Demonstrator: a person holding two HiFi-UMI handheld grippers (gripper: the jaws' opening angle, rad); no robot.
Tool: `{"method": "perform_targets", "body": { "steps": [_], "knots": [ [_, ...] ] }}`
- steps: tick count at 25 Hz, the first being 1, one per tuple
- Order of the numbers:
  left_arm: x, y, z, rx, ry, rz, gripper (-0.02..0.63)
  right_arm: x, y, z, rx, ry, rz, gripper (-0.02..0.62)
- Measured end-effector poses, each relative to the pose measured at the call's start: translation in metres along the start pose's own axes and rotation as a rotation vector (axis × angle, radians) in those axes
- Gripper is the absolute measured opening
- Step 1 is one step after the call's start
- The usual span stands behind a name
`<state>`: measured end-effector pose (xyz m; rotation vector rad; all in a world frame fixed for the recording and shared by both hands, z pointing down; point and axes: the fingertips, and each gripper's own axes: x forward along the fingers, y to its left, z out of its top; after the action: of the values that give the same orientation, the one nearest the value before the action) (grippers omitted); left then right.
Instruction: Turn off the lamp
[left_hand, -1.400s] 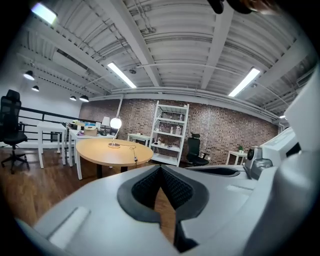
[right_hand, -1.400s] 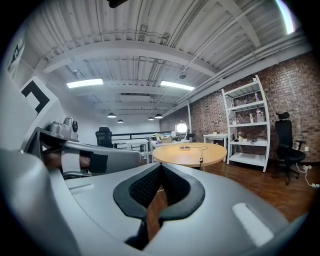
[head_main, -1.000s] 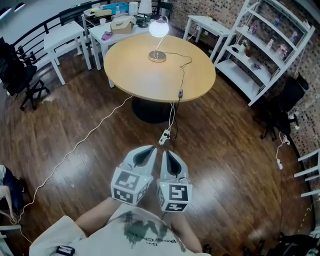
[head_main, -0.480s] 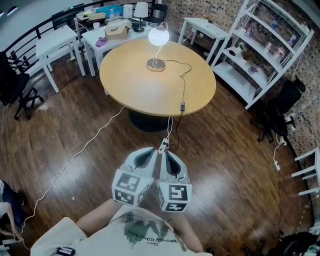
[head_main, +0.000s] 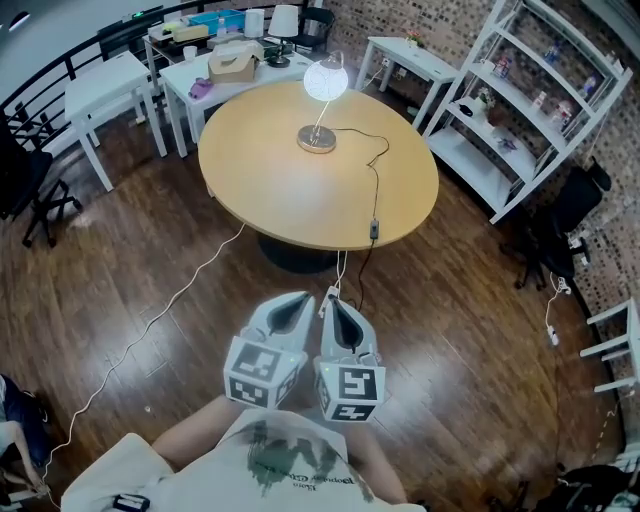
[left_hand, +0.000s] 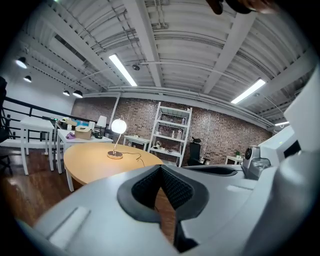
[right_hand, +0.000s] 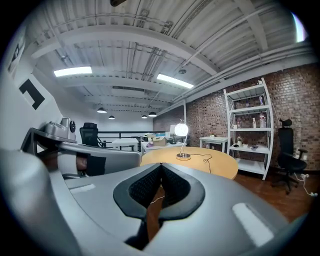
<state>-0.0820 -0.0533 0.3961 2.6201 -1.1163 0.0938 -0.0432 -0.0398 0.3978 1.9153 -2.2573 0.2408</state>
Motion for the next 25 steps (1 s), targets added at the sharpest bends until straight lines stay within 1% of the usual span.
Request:
{"method": "perform_targets", "body": {
  "steps": [7,11,19,25],
  "knots": [
    [0.017,0.015,-0.001,0.002,0.014,0.008,-0.005,0.022,-0.013,-0.004,0.014,0.005,-0.012,0.000],
    [0.036,0.026,0.000,-0.004,0.006,0.035,-0.005,0.041,-0.027,-0.004,-0.003,-0.006,-0.007,0.000],
    [0.101,0.048,0.012,-0.003,0.016,0.082,-0.005,0.100,-0.072,0.007,0.004,-0.004,0.024,0.000],
    [0.153,0.055,0.020,-0.004,0.032,0.102,-0.005,0.139,-0.106,0.019,0.016,0.002,0.043,0.000]
  ]
}}
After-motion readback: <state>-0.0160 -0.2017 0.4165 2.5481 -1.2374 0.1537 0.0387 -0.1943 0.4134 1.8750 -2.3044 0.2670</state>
